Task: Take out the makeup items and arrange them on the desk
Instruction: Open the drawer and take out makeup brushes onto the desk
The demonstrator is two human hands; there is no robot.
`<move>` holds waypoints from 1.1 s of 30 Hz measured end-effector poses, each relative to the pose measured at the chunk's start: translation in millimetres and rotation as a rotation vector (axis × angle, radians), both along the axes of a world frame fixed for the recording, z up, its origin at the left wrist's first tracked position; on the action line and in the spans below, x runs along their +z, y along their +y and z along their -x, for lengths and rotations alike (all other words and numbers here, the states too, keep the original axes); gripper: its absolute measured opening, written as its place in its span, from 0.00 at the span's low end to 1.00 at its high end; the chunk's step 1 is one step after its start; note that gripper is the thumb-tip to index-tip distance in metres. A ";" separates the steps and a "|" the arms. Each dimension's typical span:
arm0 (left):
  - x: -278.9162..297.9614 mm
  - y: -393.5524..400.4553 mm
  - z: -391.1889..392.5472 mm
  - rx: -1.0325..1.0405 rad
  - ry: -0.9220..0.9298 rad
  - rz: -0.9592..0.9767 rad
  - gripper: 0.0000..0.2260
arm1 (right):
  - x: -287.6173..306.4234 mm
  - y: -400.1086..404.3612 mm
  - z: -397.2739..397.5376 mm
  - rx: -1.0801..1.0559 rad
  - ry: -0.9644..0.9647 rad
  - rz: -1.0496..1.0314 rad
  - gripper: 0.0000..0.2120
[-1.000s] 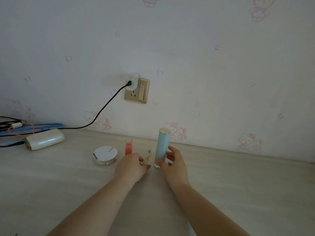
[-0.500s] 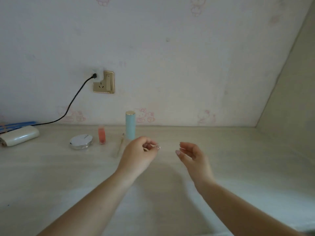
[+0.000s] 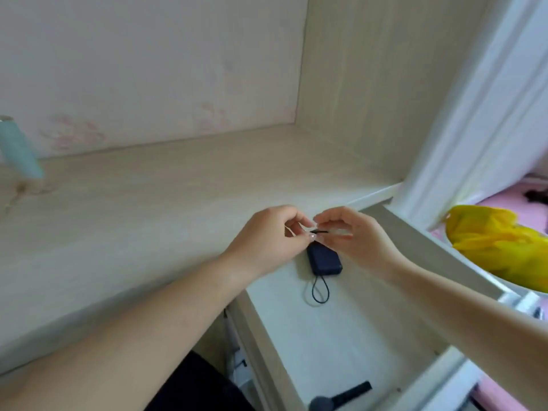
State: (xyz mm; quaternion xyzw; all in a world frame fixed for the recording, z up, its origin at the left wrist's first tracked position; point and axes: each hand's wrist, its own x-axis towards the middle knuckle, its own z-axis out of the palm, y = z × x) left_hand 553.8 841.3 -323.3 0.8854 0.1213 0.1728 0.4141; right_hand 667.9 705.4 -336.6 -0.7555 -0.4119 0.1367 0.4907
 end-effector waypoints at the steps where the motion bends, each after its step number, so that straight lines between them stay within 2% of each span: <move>1: -4.7 -10.9 -5.2 -0.043 0.036 -0.011 0.04 | -2.8 -12.2 -4.4 0.033 0.004 0.073 0.13; 4: -27.1 -44.6 -22.9 -0.157 0.219 -0.041 0.06 | -18.3 -42.7 -16.4 0.191 -0.105 0.519 0.13; 6: -42.7 -60.7 -29.3 -0.236 0.407 -0.083 0.09 | -32.2 -53.3 -18.5 0.306 -0.187 0.841 0.10; 7: -50.4 -67.1 -31.3 -0.291 0.507 -0.131 0.11 | -38.9 -57.3 -17.8 0.359 -0.193 0.936 0.08; 8: -57.8 -72.4 -32.5 -0.352 0.608 -0.197 0.12 | -44.1 -60.4 -16.3 0.409 -0.177 0.994 0.08; 10: -73.4 -82.3 -34.0 -0.454 0.802 -0.331 0.17 | -55.3 -65.0 -14.1 0.500 -0.148 1.083 0.15; 13: -97.0 -98.2 -33.3 -0.545 1.009 -0.488 0.19 | -70.0 -66.8 -11.9 0.637 -0.236 1.202 0.18; 20: -114.9 -140.2 -25.8 -0.696 1.045 -0.779 0.19 | -91.6 -68.7 -6.9 0.833 -0.345 1.421 0.15; 24: -119.0 -142.2 -26.5 -0.729 1.060 -0.765 0.06 | -103.6 -66.0 -7.9 0.920 -0.344 1.470 0.15; 27: -120.5 -137.3 -28.0 -0.735 1.088 -0.790 0.03 | -113.1 -62.7 -7.4 0.959 -0.341 1.495 0.15; 30: -127.4 -128.0 -29.9 -0.676 1.146 -0.842 0.10 | -120.3 -59.4 -8.2 0.983 -0.355 1.502 0.15; 33: -134.7 -120.6 -31.2 -0.644 1.178 -0.832 0.12 | -124.6 -56.0 -8.6 0.998 -0.356 1.533 0.15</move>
